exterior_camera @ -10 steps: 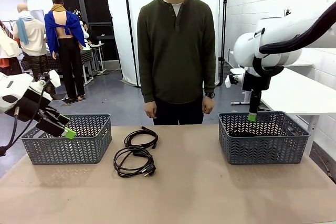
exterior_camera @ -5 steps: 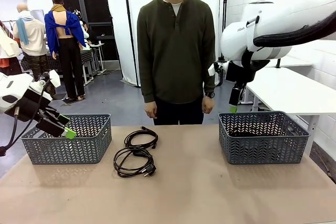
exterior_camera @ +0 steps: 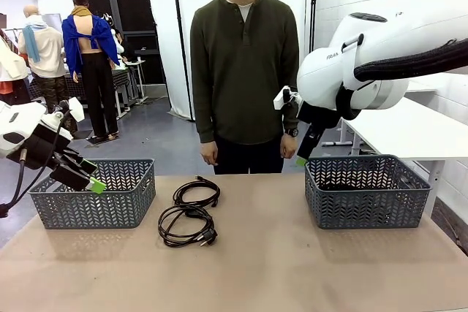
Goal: Organize the cables according to human instructions.
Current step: Pick up a bundle of cables and place it in the basket indicated by the human.
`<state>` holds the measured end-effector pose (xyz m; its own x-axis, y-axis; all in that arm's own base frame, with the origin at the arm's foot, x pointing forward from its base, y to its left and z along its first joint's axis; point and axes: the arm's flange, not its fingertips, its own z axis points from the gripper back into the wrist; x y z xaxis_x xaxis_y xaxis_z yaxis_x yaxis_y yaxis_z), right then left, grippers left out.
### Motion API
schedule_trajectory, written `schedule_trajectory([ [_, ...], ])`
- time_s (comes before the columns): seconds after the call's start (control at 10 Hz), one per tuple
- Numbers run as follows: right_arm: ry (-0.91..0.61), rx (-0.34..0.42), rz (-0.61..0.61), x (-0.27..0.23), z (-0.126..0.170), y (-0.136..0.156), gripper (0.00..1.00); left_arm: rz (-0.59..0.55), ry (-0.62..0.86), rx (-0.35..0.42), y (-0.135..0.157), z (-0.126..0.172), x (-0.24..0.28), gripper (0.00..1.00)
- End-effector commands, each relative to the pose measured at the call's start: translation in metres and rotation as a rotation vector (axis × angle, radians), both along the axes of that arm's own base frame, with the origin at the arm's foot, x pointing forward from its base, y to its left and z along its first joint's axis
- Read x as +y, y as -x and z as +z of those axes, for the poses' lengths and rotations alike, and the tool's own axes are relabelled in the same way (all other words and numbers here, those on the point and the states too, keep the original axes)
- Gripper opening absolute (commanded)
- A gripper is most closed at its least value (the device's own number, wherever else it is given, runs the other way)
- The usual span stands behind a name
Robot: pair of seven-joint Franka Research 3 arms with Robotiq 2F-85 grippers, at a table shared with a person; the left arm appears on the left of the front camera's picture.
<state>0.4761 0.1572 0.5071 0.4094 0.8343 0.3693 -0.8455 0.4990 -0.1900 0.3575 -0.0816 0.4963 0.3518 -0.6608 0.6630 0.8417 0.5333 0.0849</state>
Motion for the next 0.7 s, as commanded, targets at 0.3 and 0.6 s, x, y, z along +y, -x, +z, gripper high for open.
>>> schedule_trajectory([
  [0.3, -0.086, 0.051, 0.12, -0.008, -0.029, 0.022, 1.0, -0.017, 0.01, 0.0, -0.002, -0.002, 0.003, 1.0],
  [0.6, -0.096, 0.091, 0.145, -0.012, -0.039, 0.025, 1.0, -0.017, 0.01, 0.0, -0.002, -0.002, 0.003, 1.0],
])
